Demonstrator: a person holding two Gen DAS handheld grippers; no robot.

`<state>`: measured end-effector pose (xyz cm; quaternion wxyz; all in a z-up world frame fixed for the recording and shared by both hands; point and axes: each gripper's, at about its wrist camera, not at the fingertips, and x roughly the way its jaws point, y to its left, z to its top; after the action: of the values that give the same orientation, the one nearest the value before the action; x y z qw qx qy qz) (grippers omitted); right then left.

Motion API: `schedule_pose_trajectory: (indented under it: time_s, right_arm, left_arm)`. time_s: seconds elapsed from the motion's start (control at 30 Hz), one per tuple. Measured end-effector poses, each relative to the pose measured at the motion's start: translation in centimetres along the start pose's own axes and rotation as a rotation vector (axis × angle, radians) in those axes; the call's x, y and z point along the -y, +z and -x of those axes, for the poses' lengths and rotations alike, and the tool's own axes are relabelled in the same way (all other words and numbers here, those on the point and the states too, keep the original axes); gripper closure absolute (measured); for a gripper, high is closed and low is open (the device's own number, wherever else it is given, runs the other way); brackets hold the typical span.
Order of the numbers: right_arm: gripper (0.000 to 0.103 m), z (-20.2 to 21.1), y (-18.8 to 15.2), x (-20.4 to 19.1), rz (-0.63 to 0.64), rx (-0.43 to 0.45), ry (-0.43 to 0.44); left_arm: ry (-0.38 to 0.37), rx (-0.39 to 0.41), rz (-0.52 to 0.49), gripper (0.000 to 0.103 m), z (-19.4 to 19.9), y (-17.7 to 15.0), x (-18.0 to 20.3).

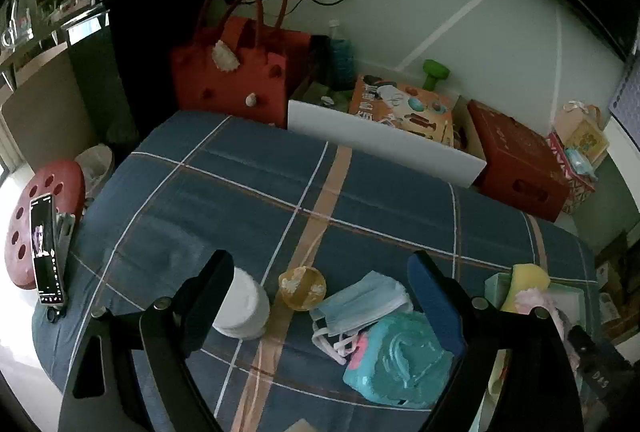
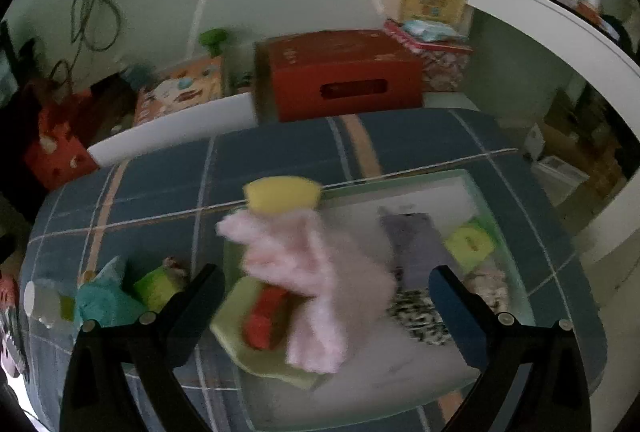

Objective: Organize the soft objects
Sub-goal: 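Move both open tools back to the pile toward the blue face mask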

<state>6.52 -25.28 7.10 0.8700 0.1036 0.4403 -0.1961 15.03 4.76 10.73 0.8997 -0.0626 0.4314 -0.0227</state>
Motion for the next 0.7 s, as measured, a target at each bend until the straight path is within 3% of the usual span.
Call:
schedule_pose_trajectory:
  time_s: [0.7]
  right_arm:
    - [0.0, -3.4, -2.0, -7.6, 0.133, -0.094, 0.133]
  left_arm:
    - [-0.043, -0.091, 0.028, 0.014, -2.1, -0.3, -2.0]
